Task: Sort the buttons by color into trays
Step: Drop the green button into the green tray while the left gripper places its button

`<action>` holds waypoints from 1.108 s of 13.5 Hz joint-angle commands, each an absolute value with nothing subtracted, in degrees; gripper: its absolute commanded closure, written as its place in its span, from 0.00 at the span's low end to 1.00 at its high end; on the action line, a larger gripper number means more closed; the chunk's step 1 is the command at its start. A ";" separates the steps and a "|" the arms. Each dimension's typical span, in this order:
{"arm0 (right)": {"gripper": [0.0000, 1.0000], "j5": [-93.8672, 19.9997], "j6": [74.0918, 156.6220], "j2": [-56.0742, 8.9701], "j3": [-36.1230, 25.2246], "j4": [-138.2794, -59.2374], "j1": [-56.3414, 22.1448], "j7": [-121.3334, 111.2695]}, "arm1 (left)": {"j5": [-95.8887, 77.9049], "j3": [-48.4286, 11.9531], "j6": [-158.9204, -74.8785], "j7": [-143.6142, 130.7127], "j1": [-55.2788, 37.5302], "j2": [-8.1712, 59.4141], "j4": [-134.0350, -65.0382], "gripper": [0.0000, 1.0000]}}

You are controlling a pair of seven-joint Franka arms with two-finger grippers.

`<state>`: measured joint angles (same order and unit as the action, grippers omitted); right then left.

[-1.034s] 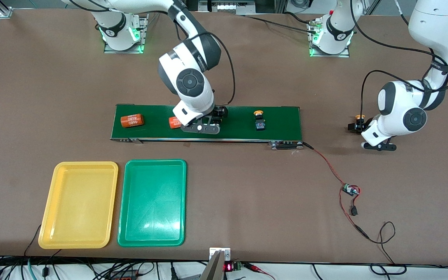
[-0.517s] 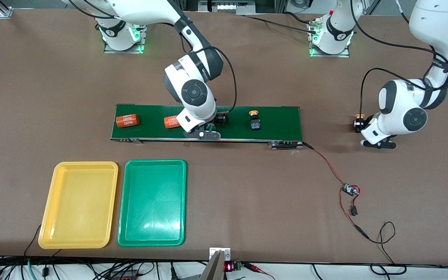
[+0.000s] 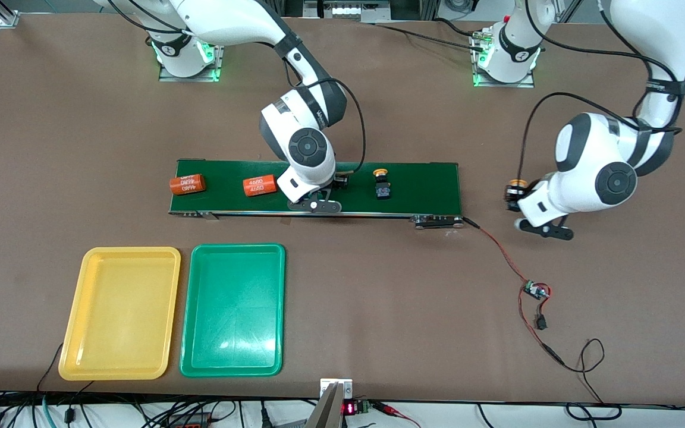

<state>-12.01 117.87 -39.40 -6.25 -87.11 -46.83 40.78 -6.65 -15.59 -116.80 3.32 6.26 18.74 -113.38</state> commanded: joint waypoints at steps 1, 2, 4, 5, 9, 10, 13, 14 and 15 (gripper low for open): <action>0.83 -11.78 117.60 -38.94 -6.42 -87.28 -46.50 42.01 | -17.53 -18.19 -117.58 3.16 6.24 21.18 -111.53 0.84; 0.83 -11.78 117.60 -38.67 -6.42 -87.10 -46.49 42.10 | -21.06 -18.98 -118.73 3.16 5.28 21.62 -111.62 0.84; 0.84 -11.60 117.68 -38.50 -6.68 -85.88 -46.32 45.42 | -22.15 -20.55 -121.35 3.08 3.52 22.58 -112.06 0.84; 0.84 -11.17 117.60 -38.41 -7.38 -85.00 -46.32 45.79 | -22.15 -21.35 -123.55 2.38 3.34 23.20 -112.41 0.83; 0.85 -10.81 118.30 -38.76 -15.19 -82.20 -46.06 44.83 | -22.15 -23.38 -128.58 -2.72 1.76 25.31 -114.08 0.24; 0.85 -10.81 118.30 -38.93 -16.60 -81.31 -45.10 43.61 | -22.06 -23.47 -127.97 -2.12 1.76 24.88 -114.00 0.00; 0.85 -11.42 118.39 -39.55 -17.58 -78.32 -39.13 35.44 | -21.45 -22.68 -124.21 -2.37 2.90 21.28 -113.29 0.00; 0.85 -11.08 118.39 -41.03 -17.58 -76.83 -37.72 32.90 | -21.36 -21.72 -122.01 -2.20 3.60 19.79 -113.12 0.00; 0.85 -10.99 118.39 -41.83 -17.67 -75.95 -36.66 31.22 | -20.49 -19.19 -119.56 -2.11 3.60 18.38 -113.03 0.00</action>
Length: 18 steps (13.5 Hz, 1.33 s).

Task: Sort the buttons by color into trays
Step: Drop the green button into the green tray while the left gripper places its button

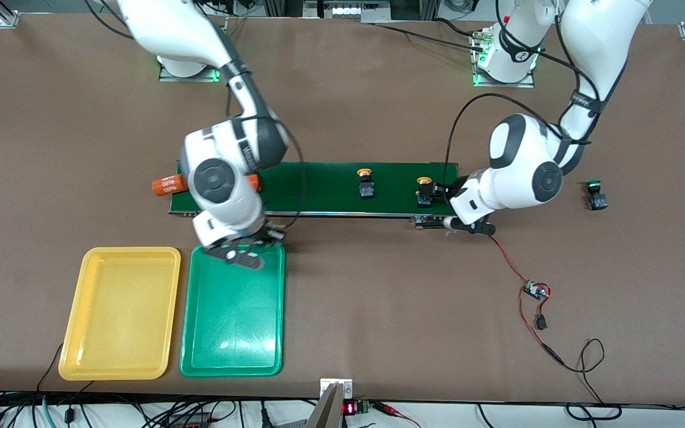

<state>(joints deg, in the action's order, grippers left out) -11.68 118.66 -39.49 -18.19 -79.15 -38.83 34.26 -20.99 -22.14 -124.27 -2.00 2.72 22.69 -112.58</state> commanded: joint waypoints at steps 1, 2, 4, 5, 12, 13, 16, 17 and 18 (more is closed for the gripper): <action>0.85 -10.99 118.48 -42.18 -17.58 -75.85 -35.43 29.81 | -17.52 -16.99 -117.79 -2.11 3.69 17.76 -112.59 0.00; 0.85 -10.99 118.56 -42.97 -17.67 -75.85 -34.64 27.62 | -12.44 -15.22 -116.29 -2.02 3.69 17.75 -112.24 0.00; 0.85 -10.99 122.84 -45.16 -17.67 -75.50 -32.53 23.31 | 1.78 -12.49 -115.84 -1.84 3.69 17.93 -112.50 0.00; 0.85 -10.90 124.79 -46.48 -17.67 -75.50 -31.82 21.64 | 7.76 -10.48 -115.84 -1.85 3.78 18.71 -112.59 0.00; 0.00 -10.99 135.17 -51.68 -17.67 -75.50 -29.97 18.99 | 13.18 4.20 -116.89 2.44 5.53 22.93 -113.29 0.00; 0.00 -10.99 134.91 -51.16 -17.67 -75.50 -29.97 18.46 | 13.10 5.26 -118.03 4.20 5.97 23.29 -113.73 0.00; 0.00 -10.81 130.20 -47.30 -17.67 -77.78 -31.90 19.16 | 13.01 7.99 -124.60 9.91 7.29 23.55 -116.45 0.00; 0.00 -10.90 126.77 -45.46 -17.75 -78.04 -33.38 19.60 | 12.66 8.35 -128.72 11.41 8.16 23.99 -118.37 0.00; 0.00 -10.90 122.91 -43.87 -17.93 -78.22 -34.96 21.51 | 12.57 8.96 -134.15 11.69 8.52 24.17 -120.74 0.00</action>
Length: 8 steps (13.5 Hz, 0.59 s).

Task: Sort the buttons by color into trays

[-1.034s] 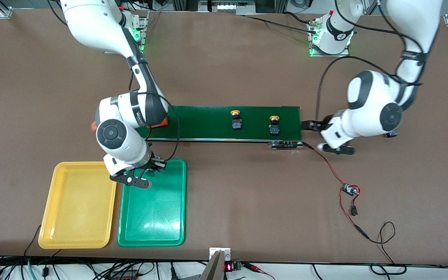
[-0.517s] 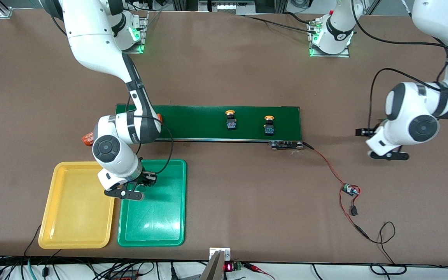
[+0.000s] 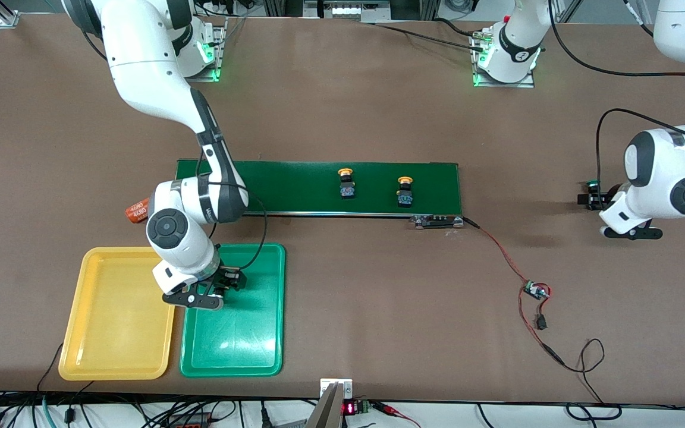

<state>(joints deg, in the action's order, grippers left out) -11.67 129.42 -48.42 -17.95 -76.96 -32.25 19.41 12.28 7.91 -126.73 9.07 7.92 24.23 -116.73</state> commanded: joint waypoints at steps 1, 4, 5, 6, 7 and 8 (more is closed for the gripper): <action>0.00 -10.90 119.13 -42.38 -18.02 -78.31 -36.63 25.36 | 12.48 9.31 -137.08 11.69 8.53 24.17 -122.41 0.00; 0.00 -10.90 113.13 -39.56 -17.93 -79.80 -42.95 33.20 | 12.39 9.32 -138.69 12.21 9.40 25.04 -122.96 0.01; 0.00 -10.90 112.16 -38.59 -17.93 -80.76 -45.33 36.44 | 12.39 9.32 -139.82 12.48 9.58 25.74 -123.05 0.04; 0.00 -10.81 111.97 -37.63 -18.02 -82.08 -48.40 39.35 | 12.31 9.32 -140.53 12.48 10.28 26.53 -123.13 0.09; 0.00 -10.81 111.97 -36.83 -18.02 -83.39 -50.86 40.77 | 12.22 9.32 -140.54 12.48 10.46 26.98 -123.22 0.21; 0.00 -10.81 111.97 -36.13 -17.93 -84.37 -52.54 41.83 | 11.78 9.32 -140.54 12.48 10.46 26.98 -123.48 0.34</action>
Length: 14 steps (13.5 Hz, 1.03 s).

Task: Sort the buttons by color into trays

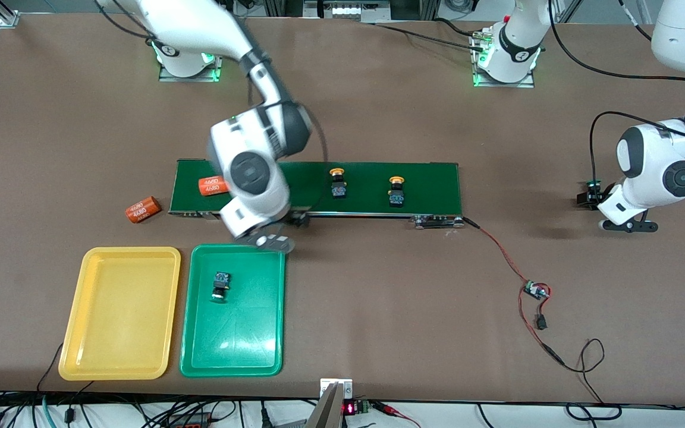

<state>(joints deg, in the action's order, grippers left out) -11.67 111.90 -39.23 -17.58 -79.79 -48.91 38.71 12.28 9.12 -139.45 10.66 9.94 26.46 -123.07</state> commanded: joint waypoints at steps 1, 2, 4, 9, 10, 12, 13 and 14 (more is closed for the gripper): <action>0.00 -10.98 111.89 -35.78 -17.93 -84.55 -54.04 42.18 | 11.43 9.32 -140.45 12.65 10.46 26.98 -123.57 0.46; 0.00 -11.16 111.45 -35.77 -17.93 -84.55 -55.36 42.88 | 11.43 9.32 -140.45 12.57 10.46 26.90 -123.49 0.57; 0.00 -11.42 111.88 -36.21 -17.84 -84.55 -57.03 43.16 | 10.90 9.32 -139.75 12.31 10.37 26.37 -123.22 0.72; 0.00 -11.78 112.24 -37.35 -17.67 -85.51 -57.30 42.19 | 4.34 3.53 -121.79 12.04 8.79 22.50 -115.69 0.81; 0.00 -11.78 112.58 -37.88 -17.67 -85.87 -57.30 42.10 | 1.70 2.21 -115.64 12.13 8.62 22.50 -112.53 0.81; 0.00 -11.78 113.11 -38.67 -17.67 -86.04 -57.30 42.10 | -2.62 -1.13 -108.13 11.95 7.65 22.59 -107.60 0.80; 0.00 -11.86 113.46 -38.85 -17.67 -86.22 -57.39 42.19 | -4.12 -2.97 -107.58 11.61 7.30 22.59 -106.80 0.80; 0.00 -11.95 113.64 -39.02 -17.58 -86.48 -57.31 42.27 | -5.87 -5.08 -107.58 10.30 7.12 22.59 -105.66 0.79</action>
